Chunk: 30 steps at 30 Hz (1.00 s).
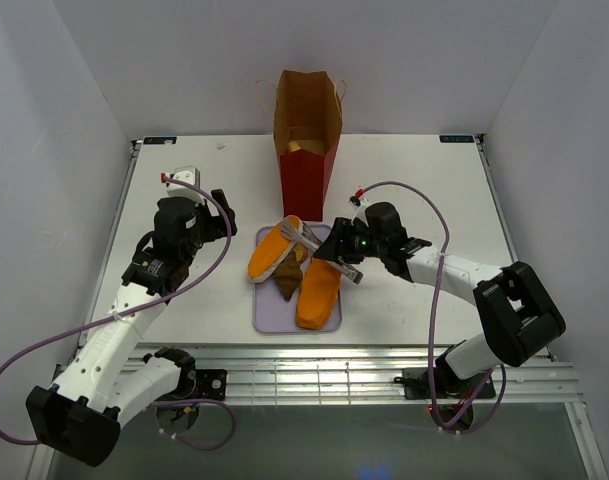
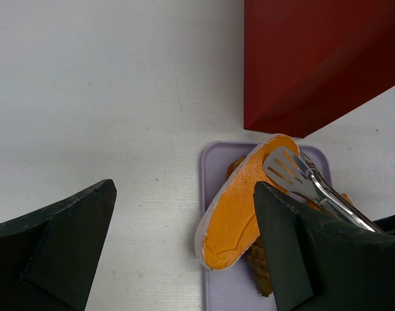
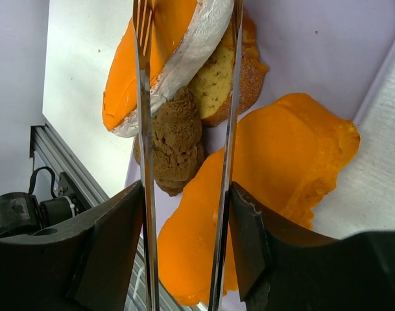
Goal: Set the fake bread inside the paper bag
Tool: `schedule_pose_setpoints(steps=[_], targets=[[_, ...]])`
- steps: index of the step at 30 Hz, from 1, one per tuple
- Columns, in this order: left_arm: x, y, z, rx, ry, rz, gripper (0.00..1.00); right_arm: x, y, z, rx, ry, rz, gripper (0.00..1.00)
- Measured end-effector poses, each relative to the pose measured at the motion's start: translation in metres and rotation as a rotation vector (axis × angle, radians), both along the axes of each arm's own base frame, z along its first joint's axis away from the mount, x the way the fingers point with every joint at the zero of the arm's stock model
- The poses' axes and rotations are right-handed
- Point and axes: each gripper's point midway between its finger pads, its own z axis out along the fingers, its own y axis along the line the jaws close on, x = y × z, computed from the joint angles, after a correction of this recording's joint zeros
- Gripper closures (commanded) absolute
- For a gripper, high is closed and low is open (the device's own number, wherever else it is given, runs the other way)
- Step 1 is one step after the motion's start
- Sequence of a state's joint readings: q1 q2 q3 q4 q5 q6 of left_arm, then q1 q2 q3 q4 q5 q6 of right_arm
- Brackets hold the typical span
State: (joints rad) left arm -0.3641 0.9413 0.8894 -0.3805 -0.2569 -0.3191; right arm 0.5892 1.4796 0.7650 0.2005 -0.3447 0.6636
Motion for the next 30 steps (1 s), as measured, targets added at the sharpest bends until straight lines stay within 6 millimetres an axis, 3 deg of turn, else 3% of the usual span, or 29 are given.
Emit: schedule_pose_setpoints(steps=[15, 26, 30], targets=[[0.0, 0.0, 0.0, 0.001, -0.001, 0.002, 0.03, 0.0, 0.004, 0.013, 0.033, -0.012, 0.009, 0.67], [0.0, 0.002, 0.0, 0.004, -0.003, 0.011, 0.02, 0.0, 0.003, 0.056, 0.056, -0.091, 0.028, 0.74], [0.0, 0.003, 0.001, 0.006, -0.003, 0.015, 0.02, -0.002, 0.001, 0.062, 0.051, -0.107, 0.034, 0.74]])
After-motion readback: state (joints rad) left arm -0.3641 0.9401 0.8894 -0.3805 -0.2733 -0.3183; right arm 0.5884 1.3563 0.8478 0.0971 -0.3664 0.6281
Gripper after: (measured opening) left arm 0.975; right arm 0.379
